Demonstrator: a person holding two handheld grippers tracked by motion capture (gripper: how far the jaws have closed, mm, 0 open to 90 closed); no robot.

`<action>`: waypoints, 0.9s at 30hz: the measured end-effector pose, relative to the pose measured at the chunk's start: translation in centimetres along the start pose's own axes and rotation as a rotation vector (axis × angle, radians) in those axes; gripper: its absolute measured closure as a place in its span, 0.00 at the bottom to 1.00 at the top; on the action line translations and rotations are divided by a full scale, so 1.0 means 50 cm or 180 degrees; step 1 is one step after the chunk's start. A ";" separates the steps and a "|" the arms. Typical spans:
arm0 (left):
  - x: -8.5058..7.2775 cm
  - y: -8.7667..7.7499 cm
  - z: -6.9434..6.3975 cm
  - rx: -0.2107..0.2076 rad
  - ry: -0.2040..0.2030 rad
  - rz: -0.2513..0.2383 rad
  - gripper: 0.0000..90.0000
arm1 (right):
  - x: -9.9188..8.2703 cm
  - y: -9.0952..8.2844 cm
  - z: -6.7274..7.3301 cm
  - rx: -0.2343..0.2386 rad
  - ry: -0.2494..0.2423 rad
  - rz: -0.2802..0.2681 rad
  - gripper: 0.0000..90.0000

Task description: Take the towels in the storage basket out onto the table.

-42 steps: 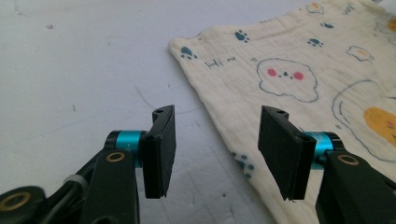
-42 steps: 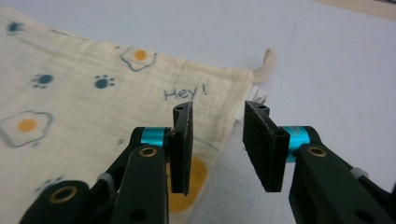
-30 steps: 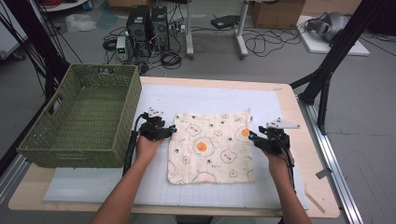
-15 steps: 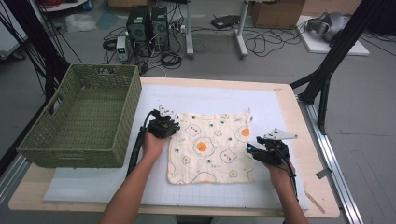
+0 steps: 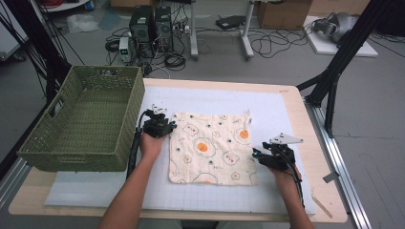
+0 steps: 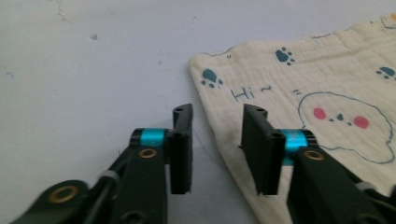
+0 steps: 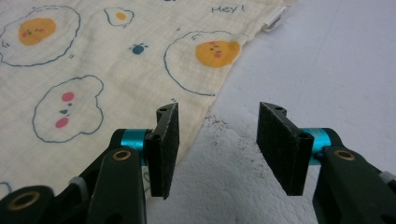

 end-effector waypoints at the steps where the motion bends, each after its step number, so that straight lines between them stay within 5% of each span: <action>1: -0.001 -0.005 -0.001 -0.0023 0.0005 -0.0002 0.60 | 0.001 0.002 0.003 0.0030 0.0019 -0.0006 0.54; 4: -0.005 -0.025 -0.005 -0.0079 0.0014 -0.0095 0.57 | -0.001 0.016 0.016 0.0084 -0.0045 0.0056 0.58; 8: -0.010 -0.043 -0.026 -0.0311 0.0049 -0.0015 0.54 | -0.008 0.033 0.034 0.0251 -0.0122 0.0143 0.83; 10: -0.005 -0.055 -0.040 -0.0353 0.0134 -0.0039 0.54 | -0.005 0.031 0.031 0.0142 -0.0227 0.0171 0.96; 14: -0.008 -0.079 -0.067 -0.0369 0.0297 -0.0119 0.55 | -0.005 0.026 0.028 -0.0098 -0.0367 0.0212 0.96; 17: -0.031 -0.097 -0.088 -0.0452 0.0323 -0.0177 0.55 | 0.000 0.016 0.031 -0.0194 -0.0434 0.0158 0.87; 27: -0.112 -0.130 -0.109 -0.0597 0.0312 0.0074 0.51 | 0.005 -0.032 0.027 0.0014 -0.0259 -0.0076 0.69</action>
Point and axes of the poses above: each handheld gripper's, and its own axes: y roughly forward along the jaws, x roughly out of its top, z roughly to its left, the point moved 6 cm from there along y, roughly forward along the jaws, and after that the axes turned 3 degrees about -x, right-handed, at the moved point
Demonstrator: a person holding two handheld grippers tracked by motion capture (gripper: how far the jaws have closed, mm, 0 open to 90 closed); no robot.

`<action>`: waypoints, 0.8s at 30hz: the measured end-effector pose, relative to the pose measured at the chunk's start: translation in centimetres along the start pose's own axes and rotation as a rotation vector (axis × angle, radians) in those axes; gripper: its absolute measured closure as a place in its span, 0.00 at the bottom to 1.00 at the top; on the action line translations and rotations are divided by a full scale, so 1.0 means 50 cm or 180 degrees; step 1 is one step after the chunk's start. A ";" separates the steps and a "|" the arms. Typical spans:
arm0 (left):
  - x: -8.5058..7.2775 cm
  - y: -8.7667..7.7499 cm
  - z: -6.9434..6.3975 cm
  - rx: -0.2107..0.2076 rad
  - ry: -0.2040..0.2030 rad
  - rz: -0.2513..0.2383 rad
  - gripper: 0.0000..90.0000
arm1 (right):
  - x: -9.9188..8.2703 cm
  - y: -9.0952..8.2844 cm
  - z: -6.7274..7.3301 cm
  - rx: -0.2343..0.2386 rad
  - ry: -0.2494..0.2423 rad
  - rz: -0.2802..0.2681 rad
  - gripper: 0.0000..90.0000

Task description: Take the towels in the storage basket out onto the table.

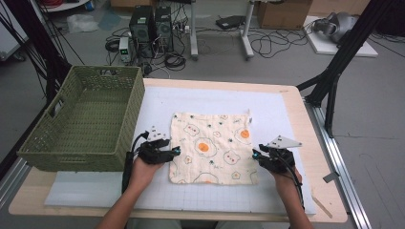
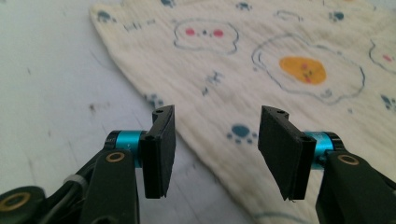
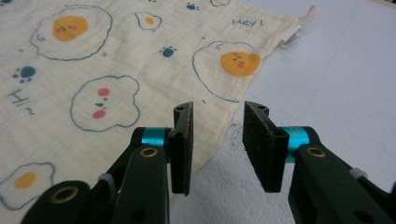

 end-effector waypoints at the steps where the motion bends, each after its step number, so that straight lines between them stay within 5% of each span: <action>1: -0.008 -0.002 -0.003 -0.0023 -0.0015 0.0033 0.51 | -0.002 -0.003 0.001 0.0015 0.0012 -0.0001 0.68; 5: -0.019 -0.017 -0.020 -0.0109 0.0041 0.0038 0.51 | -0.015 -0.018 0.011 0.0036 0.0019 0.0037 0.63; 8: -0.029 -0.019 -0.033 -0.0056 0.0241 0.0092 0.55 | -0.023 -0.025 0.015 0.0068 0.0079 0.0034 0.61; 10: -0.030 -0.023 -0.041 -0.0081 0.0436 0.0127 0.74 | -0.029 -0.023 0.020 0.0117 0.0138 0.0062 0.60; 11: -0.031 -0.024 -0.043 -0.0081 0.0473 0.0153 0.93 | -0.032 -0.019 0.022 0.0127 0.0118 0.0091 0.60; 13: -0.029 -0.027 -0.042 -0.0022 0.0549 0.0208 0.97 | -0.040 -0.008 0.029 0.0165 0.0120 0.0179 0.61; 16: -0.030 -0.038 -0.021 0.0079 0.0451 0.0218 0.97 | -0.051 0.008 0.038 0.0235 0.0123 0.0282 0.68; 19: -0.032 -0.049 -0.007 0.0046 0.0338 0.0195 0.97 | -0.048 0.006 0.046 0.0345 0.0140 0.0303 0.84; 24: -0.040 -0.055 -0.014 -0.0041 0.0320 0.0236 0.96 | -0.044 0.002 0.061 0.0329 0.0037 0.0397 0.94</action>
Point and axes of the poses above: each handheld gripper's, and its own axes: y roughly forward along the jaws, x roughly out of its top, z roughly to its left, the point moved 6 cm from there along y, roughly forward along the jaws, and after that the axes turned 3 degrees about -x, right-handed, at the moved point
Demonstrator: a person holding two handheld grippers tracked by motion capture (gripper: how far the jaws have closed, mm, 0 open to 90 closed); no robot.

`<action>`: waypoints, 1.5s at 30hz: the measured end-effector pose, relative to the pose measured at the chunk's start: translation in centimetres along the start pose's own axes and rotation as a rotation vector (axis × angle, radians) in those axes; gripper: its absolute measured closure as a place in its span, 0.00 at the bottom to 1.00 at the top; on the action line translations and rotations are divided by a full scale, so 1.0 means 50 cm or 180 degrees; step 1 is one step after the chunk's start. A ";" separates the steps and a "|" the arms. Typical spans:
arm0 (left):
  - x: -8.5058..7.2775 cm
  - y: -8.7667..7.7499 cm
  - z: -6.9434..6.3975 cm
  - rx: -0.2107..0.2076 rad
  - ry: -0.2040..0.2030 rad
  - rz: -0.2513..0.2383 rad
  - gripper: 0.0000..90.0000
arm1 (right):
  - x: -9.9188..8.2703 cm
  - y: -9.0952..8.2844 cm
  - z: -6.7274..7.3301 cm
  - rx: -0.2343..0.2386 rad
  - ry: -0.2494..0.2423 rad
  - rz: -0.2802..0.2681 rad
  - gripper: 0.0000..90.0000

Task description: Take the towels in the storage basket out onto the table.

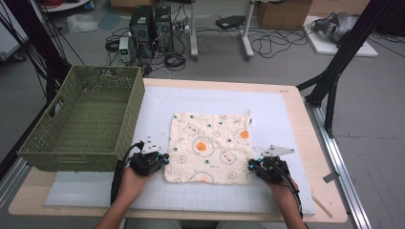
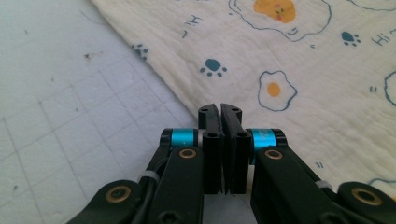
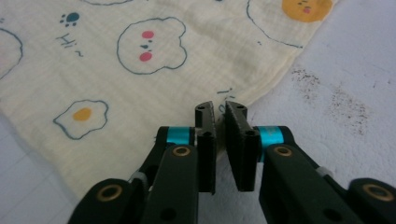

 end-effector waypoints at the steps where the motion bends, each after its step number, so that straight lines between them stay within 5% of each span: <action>1: -0.002 -0.002 0.000 -0.0023 -0.0030 0.0002 0.96 | -0.001 -0.003 0.002 -0.0032 -0.0015 0.0041 0.95; 4: -0.003 -0.006 0.001 -0.0018 -0.0077 -0.0045 0.90 | -0.002 -0.013 0.004 -0.0148 -0.0122 0.0128 0.95; 7: 0.005 -0.012 0.012 0.0068 -0.0196 -0.0222 0.66 | -0.001 -0.026 -0.002 -0.0280 -0.0105 0.0095 0.84; 14: 0.028 -0.023 0.020 -0.0126 -0.0359 -0.0739 0.51 | 0.017 -0.068 -0.042 -0.0503 0.0193 -0.0477 0.47; 19: 0.043 -0.025 0.015 -0.0153 -0.0317 -0.0946 0.37 | 0.016 -0.084 -0.067 -0.0589 0.0383 -0.0668 0.40; 24: 0.056 -0.029 0.007 -0.0174 -0.0249 -0.1095 0.23 | 0.019 -0.103 -0.070 -0.0534 0.0375 -0.0886 0.28; 28: 0.061 -0.036 0.000 -0.0173 -0.0195 -0.1177 0.23 | 0.012 -0.114 -0.070 -0.0454 0.0295 -0.0961 0.21; 32: 0.062 -0.039 0.001 -0.0145 -0.0171 -0.1185 0.23 | 0.008 -0.117 -0.084 -0.0589 0.0317 -0.0926 0.14; 45: 0.055 -0.039 0.006 -0.0091 -0.0193 -0.1146 0.23 | 0.008 -0.105 -0.083 -0.0508 0.0327 -0.0882 0.13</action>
Point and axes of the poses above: each handheld gripper's, and its own axes: y roughly forward along the jaws, x roughly out of its top, z roughly to its left, the point moved 6 cm from there along y, roughly forward along the jaws, and after that the axes turned 3 degrees about -x, right-handed, at the moved point
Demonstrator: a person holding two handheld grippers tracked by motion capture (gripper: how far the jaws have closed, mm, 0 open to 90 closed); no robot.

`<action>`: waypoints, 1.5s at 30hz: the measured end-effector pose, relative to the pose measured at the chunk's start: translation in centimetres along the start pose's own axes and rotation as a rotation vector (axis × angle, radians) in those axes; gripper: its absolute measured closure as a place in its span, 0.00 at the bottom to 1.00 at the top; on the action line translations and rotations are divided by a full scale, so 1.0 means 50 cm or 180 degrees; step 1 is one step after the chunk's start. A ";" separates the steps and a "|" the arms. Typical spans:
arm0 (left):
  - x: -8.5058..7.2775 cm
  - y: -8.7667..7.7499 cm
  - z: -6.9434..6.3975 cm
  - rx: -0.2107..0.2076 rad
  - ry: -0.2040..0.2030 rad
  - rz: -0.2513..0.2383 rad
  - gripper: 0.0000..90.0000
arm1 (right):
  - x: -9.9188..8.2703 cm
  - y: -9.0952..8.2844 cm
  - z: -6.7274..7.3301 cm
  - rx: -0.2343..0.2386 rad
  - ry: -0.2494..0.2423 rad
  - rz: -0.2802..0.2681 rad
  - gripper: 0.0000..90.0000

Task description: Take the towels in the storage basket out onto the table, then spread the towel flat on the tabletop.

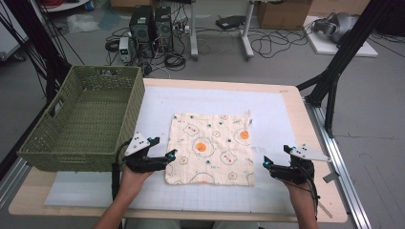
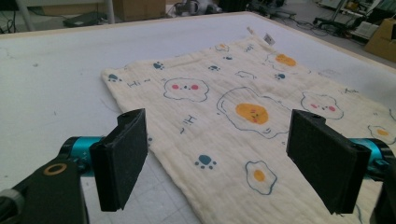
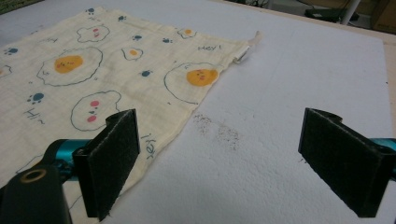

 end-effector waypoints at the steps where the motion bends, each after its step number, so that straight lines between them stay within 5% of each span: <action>1: 0.000 -0.001 0.000 0.0009 -0.0019 -0.0006 0.24 | 0.000 0.001 0.001 0.0003 -0.0009 0.0006 0.13; 24: 0.003 0.014 0.021 0.0045 -0.0226 0.0029 0.22 | -0.008 0.028 -0.005 0.0050 -0.0075 0.0128 0.13; 34: 0.070 0.068 0.047 0.0065 -0.0234 0.0025 0.22 | -0.011 0.022 -0.017 0.0038 0.0013 0.0087 0.13; 45: 0.145 0.132 0.109 0.0091 -0.0456 0.0030 0.24 | -0.012 0.029 -0.012 0.0069 -0.0042 0.0143 0.13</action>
Point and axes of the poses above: each handheld gripper's, and its own axes: y roughly forward along the jaws, x roughly out of its top, z roughly to its left, the point moved 6 cm from there along y, roughly forward along the jaws, and after that the axes turned 3 degrees about -x, right-handed, at the moved point
